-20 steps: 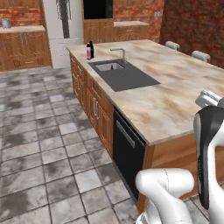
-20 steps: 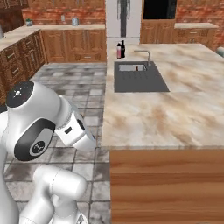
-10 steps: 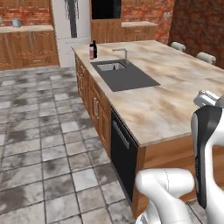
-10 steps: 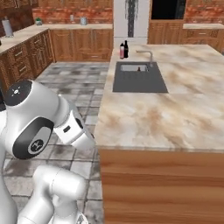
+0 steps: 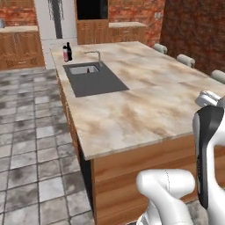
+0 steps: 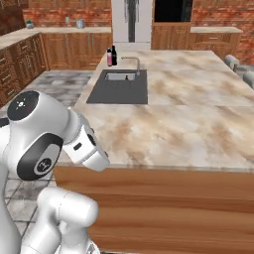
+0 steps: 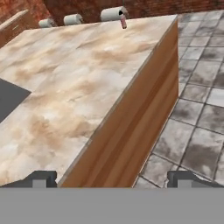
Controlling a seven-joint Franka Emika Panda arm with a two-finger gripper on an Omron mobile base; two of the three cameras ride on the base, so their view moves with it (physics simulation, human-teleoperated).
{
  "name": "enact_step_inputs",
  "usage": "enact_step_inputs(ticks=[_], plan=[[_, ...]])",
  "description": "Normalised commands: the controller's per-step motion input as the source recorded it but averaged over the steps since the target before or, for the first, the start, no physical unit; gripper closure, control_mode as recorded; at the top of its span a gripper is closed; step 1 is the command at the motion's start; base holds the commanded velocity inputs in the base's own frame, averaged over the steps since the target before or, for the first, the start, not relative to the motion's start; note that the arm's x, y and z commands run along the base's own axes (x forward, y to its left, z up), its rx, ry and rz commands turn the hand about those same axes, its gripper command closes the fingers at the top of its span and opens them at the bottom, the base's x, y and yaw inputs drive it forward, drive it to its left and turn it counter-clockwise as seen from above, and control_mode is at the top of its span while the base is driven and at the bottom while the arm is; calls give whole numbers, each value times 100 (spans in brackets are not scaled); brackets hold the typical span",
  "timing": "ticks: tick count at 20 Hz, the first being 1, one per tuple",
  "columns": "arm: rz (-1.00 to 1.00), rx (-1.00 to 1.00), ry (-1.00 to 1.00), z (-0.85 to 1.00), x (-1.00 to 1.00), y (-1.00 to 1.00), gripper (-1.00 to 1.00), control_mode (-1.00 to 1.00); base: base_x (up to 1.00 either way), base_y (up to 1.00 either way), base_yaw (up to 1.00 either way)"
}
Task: Place the large bottle from the dining counter next to the other large bottle outside the sink, and place the small bottle from the dining counter next to the other small bottle inside the sink.
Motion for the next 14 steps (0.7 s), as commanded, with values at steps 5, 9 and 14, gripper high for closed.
enact_step_inputs(ticks=[5, 9, 14], plan=[[0, 0, 0, 0, 0, 0, -100, 100, 0, -100, 1], [0, 0, 0, 0, 0, 0, -100, 100, 0, -100, 1], [0, 0, 0, 0, 0, 0, -100, 100, 0, -100, 0]])
